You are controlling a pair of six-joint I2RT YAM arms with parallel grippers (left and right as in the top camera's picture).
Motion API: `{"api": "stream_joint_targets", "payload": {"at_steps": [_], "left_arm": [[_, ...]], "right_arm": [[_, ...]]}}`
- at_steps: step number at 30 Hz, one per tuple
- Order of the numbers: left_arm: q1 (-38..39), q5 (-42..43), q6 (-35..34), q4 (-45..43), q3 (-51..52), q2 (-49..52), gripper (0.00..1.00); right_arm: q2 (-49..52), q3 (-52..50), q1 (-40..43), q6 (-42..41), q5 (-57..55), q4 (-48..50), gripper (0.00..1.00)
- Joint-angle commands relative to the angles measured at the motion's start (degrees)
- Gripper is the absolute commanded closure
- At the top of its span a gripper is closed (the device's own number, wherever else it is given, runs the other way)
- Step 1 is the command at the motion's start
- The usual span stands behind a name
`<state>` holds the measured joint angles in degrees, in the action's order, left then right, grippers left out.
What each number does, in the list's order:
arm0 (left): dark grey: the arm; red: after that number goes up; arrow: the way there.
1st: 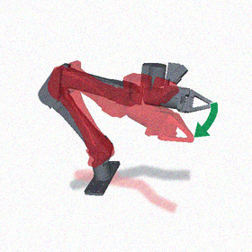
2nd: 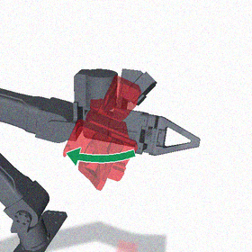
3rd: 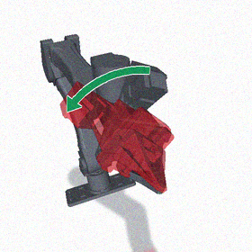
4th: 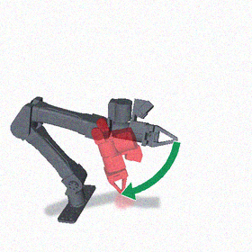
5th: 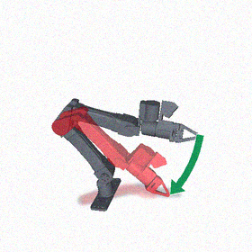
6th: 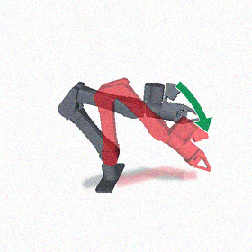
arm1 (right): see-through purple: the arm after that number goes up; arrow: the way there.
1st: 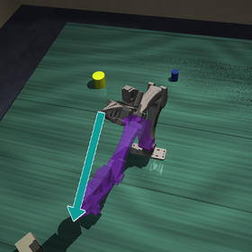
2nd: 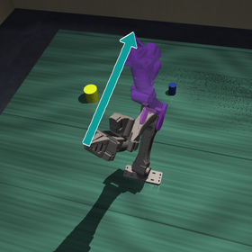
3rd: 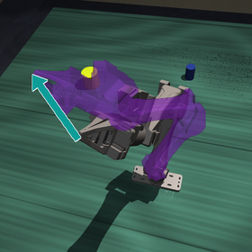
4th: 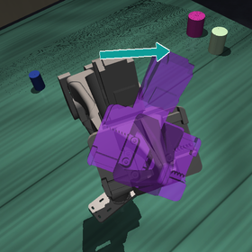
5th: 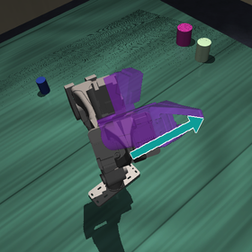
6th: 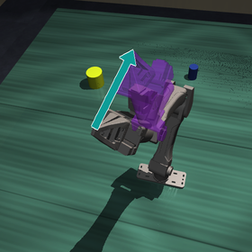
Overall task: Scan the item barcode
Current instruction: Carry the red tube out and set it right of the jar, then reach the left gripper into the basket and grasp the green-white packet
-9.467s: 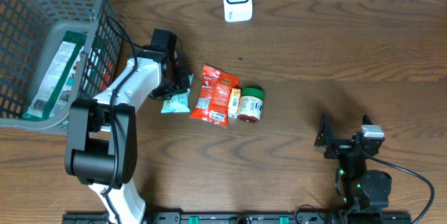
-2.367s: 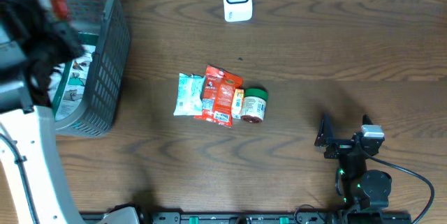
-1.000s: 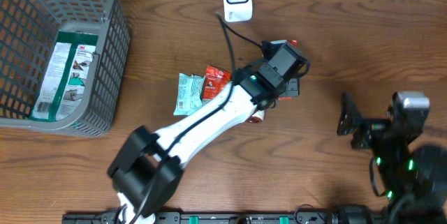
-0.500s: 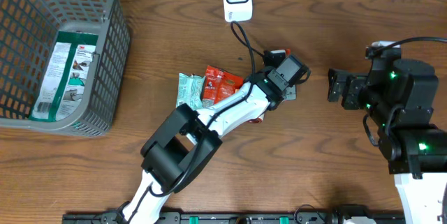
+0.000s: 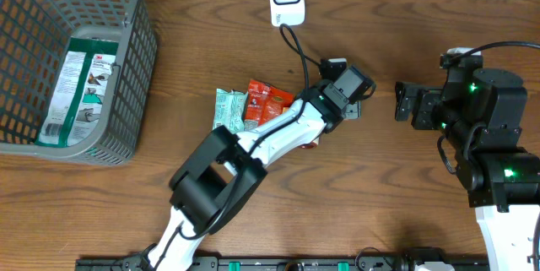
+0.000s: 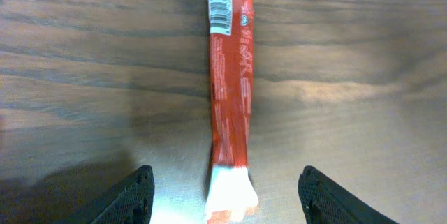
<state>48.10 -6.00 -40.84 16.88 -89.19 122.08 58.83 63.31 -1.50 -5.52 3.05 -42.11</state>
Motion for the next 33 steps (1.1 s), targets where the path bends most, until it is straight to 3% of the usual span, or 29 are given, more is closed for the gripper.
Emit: {"api": "stream_joint_targets", "payload": {"at_steps": [1, 8, 12, 15, 16, 20, 25, 33], "left_arm": [[-1.16, -0.74, 6.47, 3.52, -4.42, -11.54, 0.33], [-10.71, -0.74, 13.81, 14.82, -5.42, -28.70, 0.33], [-28.98, -0.72, 15.37, 33.90, -14.05, -36.52, 0.33], [-44.37, -0.70, 16.31, 41.48, -19.08, -38.29, 0.32], [-48.17, -0.72, 17.75, 41.57, -19.06, -38.58, 0.27], [-61.33, -0.70, 21.68, 41.27, -19.04, -37.16, 0.17], [-70.97, -0.72, 31.08, 39.01, -18.88, -31.39, 0.11], [-74.05, -0.50, 45.00, 40.98, -18.82, -11.58, 0.02]], "right_arm": [[0.39, 1.11, 0.46, -4.63, 0.26, 0.22, 0.01], [4.20, 1.27, 0.44, -5.35, 4.37, -1.51, 0.01], [8.46, 1.27, 0.33, -5.35, 8.00, -2.03, 0.01], [11.91, 1.25, 0.31, -5.42, 8.00, -2.10, 0.01], [12.72, 1.25, 0.33, -5.64, 8.00, -2.10, 0.01], [16.13, 1.25, 0.33, -6.27, 8.00, -2.12, 0.01], [19.26, 1.25, 0.31, -6.27, 8.02, -2.29, 0.01], [21.11, 1.22, 0.33, -6.27, 8.00, -2.29, 0.01]]}}
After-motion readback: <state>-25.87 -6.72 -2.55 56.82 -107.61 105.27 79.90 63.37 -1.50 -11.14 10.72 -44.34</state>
